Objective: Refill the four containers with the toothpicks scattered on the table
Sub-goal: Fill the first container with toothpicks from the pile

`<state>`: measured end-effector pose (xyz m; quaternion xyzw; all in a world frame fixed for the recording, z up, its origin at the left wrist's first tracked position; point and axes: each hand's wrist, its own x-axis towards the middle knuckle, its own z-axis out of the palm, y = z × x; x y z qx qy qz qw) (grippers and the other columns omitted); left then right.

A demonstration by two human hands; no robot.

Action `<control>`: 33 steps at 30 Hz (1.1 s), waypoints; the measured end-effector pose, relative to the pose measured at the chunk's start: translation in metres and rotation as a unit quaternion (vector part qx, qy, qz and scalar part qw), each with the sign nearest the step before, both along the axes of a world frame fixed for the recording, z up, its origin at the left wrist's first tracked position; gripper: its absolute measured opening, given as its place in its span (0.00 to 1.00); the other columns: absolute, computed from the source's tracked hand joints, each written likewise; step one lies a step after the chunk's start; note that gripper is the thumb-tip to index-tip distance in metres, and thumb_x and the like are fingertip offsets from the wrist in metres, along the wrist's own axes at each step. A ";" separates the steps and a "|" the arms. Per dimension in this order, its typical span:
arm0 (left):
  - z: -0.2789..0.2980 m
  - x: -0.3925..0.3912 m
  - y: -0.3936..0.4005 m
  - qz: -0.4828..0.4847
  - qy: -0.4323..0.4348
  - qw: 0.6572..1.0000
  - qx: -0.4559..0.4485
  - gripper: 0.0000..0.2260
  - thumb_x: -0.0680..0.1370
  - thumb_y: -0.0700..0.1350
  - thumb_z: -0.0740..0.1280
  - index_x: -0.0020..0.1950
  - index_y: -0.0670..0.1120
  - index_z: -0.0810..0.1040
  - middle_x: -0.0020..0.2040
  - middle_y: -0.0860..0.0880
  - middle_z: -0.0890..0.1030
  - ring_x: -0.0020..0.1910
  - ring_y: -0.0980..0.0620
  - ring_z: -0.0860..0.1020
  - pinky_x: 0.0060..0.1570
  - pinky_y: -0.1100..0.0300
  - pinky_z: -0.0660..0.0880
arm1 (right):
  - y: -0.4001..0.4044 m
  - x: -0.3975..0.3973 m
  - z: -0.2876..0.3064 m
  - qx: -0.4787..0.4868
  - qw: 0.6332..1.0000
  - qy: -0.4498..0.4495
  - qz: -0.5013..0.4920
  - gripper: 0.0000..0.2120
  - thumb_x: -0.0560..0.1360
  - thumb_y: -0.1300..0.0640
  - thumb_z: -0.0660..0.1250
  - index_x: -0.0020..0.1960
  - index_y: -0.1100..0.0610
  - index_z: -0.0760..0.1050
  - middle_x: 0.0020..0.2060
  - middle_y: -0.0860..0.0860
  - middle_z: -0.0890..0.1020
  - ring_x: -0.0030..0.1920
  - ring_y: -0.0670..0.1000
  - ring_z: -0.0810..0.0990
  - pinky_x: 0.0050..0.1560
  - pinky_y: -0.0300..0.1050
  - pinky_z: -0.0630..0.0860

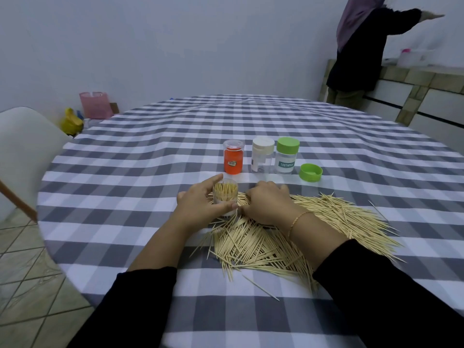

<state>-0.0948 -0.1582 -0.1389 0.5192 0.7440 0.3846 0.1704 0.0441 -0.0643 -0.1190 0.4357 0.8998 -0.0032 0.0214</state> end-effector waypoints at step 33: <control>-0.008 -0.002 0.004 0.001 -0.006 1.000 0.005 0.35 0.69 0.61 0.74 0.74 0.61 0.64 0.69 0.51 0.74 0.70 0.46 0.68 0.69 0.41 0.63 | -0.017 0.004 0.047 -0.353 0.697 0.624 -0.016 0.08 0.80 0.59 0.61 0.46 0.54 0.77 0.40 0.51 0.82 0.44 0.48 0.80 0.39 0.31 0.75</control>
